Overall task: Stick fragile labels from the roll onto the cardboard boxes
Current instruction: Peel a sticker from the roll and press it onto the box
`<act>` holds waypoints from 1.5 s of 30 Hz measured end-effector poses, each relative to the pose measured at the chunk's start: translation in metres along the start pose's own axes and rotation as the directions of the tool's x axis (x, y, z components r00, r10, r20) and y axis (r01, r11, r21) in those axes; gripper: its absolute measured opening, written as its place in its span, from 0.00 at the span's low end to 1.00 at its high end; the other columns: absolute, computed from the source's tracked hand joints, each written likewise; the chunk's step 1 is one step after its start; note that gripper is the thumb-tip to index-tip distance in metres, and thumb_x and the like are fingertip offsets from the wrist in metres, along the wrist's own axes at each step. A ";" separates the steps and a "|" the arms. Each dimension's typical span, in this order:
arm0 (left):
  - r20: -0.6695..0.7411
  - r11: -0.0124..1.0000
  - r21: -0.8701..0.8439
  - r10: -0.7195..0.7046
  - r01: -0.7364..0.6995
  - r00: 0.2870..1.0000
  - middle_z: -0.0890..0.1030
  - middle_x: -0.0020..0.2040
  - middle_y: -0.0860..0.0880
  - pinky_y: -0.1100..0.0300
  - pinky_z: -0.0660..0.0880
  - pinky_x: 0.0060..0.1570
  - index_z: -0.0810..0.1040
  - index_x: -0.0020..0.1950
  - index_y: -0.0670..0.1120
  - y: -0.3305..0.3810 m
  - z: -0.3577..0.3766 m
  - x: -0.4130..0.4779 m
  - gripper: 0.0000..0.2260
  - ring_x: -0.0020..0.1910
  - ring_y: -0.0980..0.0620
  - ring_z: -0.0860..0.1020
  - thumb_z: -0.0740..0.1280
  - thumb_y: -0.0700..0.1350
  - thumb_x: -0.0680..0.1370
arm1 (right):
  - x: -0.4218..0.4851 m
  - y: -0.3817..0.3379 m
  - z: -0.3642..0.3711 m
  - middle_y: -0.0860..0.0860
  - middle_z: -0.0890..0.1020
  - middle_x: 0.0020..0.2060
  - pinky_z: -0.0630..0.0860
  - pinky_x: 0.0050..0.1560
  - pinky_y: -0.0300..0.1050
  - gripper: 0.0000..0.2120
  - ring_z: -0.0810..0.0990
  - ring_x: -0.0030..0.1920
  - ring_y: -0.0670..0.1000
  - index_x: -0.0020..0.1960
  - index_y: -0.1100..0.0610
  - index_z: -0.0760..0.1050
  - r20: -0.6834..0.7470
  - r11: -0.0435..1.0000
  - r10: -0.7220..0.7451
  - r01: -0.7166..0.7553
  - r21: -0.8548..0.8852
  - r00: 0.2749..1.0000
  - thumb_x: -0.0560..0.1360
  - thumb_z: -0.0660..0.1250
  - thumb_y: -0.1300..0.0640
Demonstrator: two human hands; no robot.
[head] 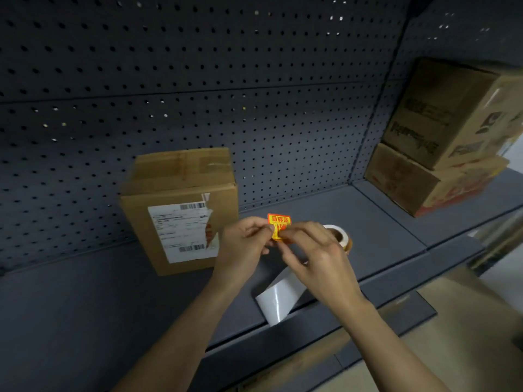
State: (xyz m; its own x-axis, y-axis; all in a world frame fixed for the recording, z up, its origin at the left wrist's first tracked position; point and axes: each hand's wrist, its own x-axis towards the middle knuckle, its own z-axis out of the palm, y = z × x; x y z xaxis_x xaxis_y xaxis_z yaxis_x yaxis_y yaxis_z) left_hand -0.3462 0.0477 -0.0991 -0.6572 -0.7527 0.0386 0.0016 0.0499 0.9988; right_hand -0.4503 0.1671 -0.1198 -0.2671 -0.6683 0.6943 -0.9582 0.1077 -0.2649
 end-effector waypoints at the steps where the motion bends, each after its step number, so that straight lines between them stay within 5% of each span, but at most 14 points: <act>1: -0.007 1.000 0.015 0.020 -0.020 1.000 0.83 0.34 0.52 0.67 0.75 0.34 0.82 0.43 0.45 0.001 -0.004 -0.002 0.07 0.32 0.60 0.79 0.67 0.37 0.79 | 0.002 -0.002 0.001 0.51 0.82 0.52 0.77 0.51 0.52 0.10 0.81 0.49 0.54 0.55 0.57 0.82 0.013 1.000 -0.010 0.010 0.023 1.000 0.78 0.69 0.52; 6: -0.083 0.994 0.059 0.093 -0.088 0.992 0.84 0.36 0.48 0.68 0.76 0.35 0.82 0.47 0.40 0.003 -0.023 -0.005 0.05 0.32 0.60 0.80 0.67 0.38 0.79 | 0.014 -0.012 0.004 0.48 0.80 0.49 0.73 0.53 0.37 0.09 0.78 0.50 0.42 0.56 0.54 0.81 0.002 0.945 0.215 -0.208 0.252 0.977 0.78 0.70 0.52; 10: -0.078 0.987 0.098 0.137 -0.130 0.987 0.85 0.38 0.45 0.57 0.78 0.38 0.83 0.48 0.43 0.005 -0.037 -0.008 0.06 0.36 0.50 0.83 0.67 0.41 0.80 | 0.028 -0.018 0.013 0.52 0.84 0.45 0.77 0.50 0.38 0.04 0.82 0.46 0.43 0.52 0.55 0.81 0.182 0.646 0.510 -0.514 0.563 0.841 0.77 0.70 0.57; 14: -0.082 0.978 0.104 0.189 -0.181 0.978 0.84 0.35 0.48 0.66 0.75 0.36 0.83 0.48 0.39 0.009 -0.050 -0.012 0.06 0.33 0.58 0.80 0.67 0.37 0.80 | 0.038 -0.031 0.015 0.58 0.84 0.41 0.76 0.45 0.33 0.03 0.80 0.40 0.43 0.49 0.62 0.82 0.288 0.447 0.495 -0.525 0.725 0.820 0.76 0.70 0.65; 17: -0.123 0.959 0.181 0.241 -0.217 0.963 0.85 0.39 0.53 0.61 0.79 0.42 0.84 0.45 0.48 0.010 -0.057 -0.015 0.07 0.39 0.56 0.83 0.68 0.39 0.79 | 0.043 -0.040 0.016 0.57 0.84 0.38 0.76 0.44 0.32 0.04 0.80 0.38 0.43 0.45 0.60 0.82 0.266 0.460 0.470 -0.491 0.740 0.841 0.75 0.71 0.67; 19: -0.158 0.915 0.319 0.309 -0.248 0.938 0.84 0.38 0.61 0.67 0.77 0.44 0.82 0.42 0.56 0.013 -0.060 -0.021 0.10 0.40 0.62 0.82 0.69 0.41 0.78 | 0.045 -0.044 0.018 0.59 0.85 0.40 0.78 0.46 0.35 0.03 0.81 0.40 0.46 0.45 0.59 0.83 0.261 0.486 0.457 -0.484 0.728 0.850 0.75 0.71 0.66; 25: -0.160 0.683 0.668 0.521 -0.297 0.838 0.78 0.31 0.57 0.74 0.69 0.37 0.79 0.37 0.47 0.016 -0.076 -0.028 0.10 0.34 0.63 0.78 0.67 0.46 0.79 | 0.049 -0.054 0.024 0.50 0.86 0.41 0.80 0.51 0.42 0.05 0.84 0.46 0.50 0.45 0.51 0.83 0.255 0.548 0.417 -0.465 0.695 0.872 0.75 0.72 0.60; 28: -0.156 0.617 0.740 0.543 -0.266 0.825 0.82 0.36 0.54 0.62 0.77 0.37 0.81 0.40 0.48 0.013 -0.082 -0.026 0.14 0.35 0.59 0.80 0.63 0.53 0.79 | 0.051 -0.059 0.028 0.51 0.86 0.41 0.80 0.51 0.45 0.03 0.84 0.46 0.52 0.45 0.54 0.83 0.276 0.542 0.399 -0.468 0.699 0.874 0.75 0.72 0.60; 32: -0.133 0.484 0.839 0.626 -0.249 0.768 0.81 0.33 0.53 0.56 0.77 0.31 0.79 0.37 0.47 0.008 -0.089 -0.024 0.15 0.32 0.57 0.79 0.63 0.55 0.78 | 0.056 -0.066 0.032 0.54 0.85 0.40 0.78 0.48 0.45 0.06 0.82 0.43 0.53 0.43 0.50 0.83 0.259 0.538 0.379 -0.440 0.719 0.888 0.75 0.72 0.61; 38: -0.206 0.457 0.858 0.724 -0.233 0.659 0.82 0.37 0.48 0.56 0.77 0.26 0.82 0.43 0.44 0.008 -0.094 -0.021 0.14 0.30 0.51 0.80 0.66 0.54 0.76 | 0.060 -0.061 0.034 0.51 0.85 0.40 0.79 0.49 0.43 0.06 0.83 0.44 0.49 0.44 0.50 0.82 0.258 0.553 0.387 -0.447 0.703 0.885 0.76 0.71 0.60; 42: -0.105 0.297 0.910 0.841 -0.290 0.531 0.82 0.52 0.45 0.47 0.77 0.51 0.82 0.53 0.41 0.013 -0.106 -0.013 0.15 0.54 0.43 0.79 0.70 0.52 0.76 | 0.064 -0.052 0.035 0.51 0.86 0.42 0.81 0.52 0.44 0.03 0.84 0.47 0.51 0.47 0.55 0.82 0.288 0.569 0.375 -0.464 0.679 0.881 0.77 0.70 0.60; 45: -0.041 0.246 0.937 0.782 -0.248 0.622 0.75 0.67 0.44 0.39 0.58 0.73 0.78 0.64 0.44 0.018 -0.112 0.000 0.23 0.73 0.38 0.65 0.68 0.57 0.76 | 0.069 -0.050 0.039 0.53 0.85 0.42 0.80 0.51 0.43 0.02 0.83 0.47 0.54 0.47 0.56 0.82 0.294 0.565 0.384 -0.474 0.675 0.875 0.77 0.70 0.60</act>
State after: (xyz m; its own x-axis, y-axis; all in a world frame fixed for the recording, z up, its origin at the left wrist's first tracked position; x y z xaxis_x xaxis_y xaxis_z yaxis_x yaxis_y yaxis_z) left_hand -0.2616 -0.0246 -0.0776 -0.3770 -0.4562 0.8061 -0.5428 0.8140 0.2068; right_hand -0.4165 0.0871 -0.0847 -0.5714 -0.7601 0.3095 -0.3458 -0.1190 -0.9307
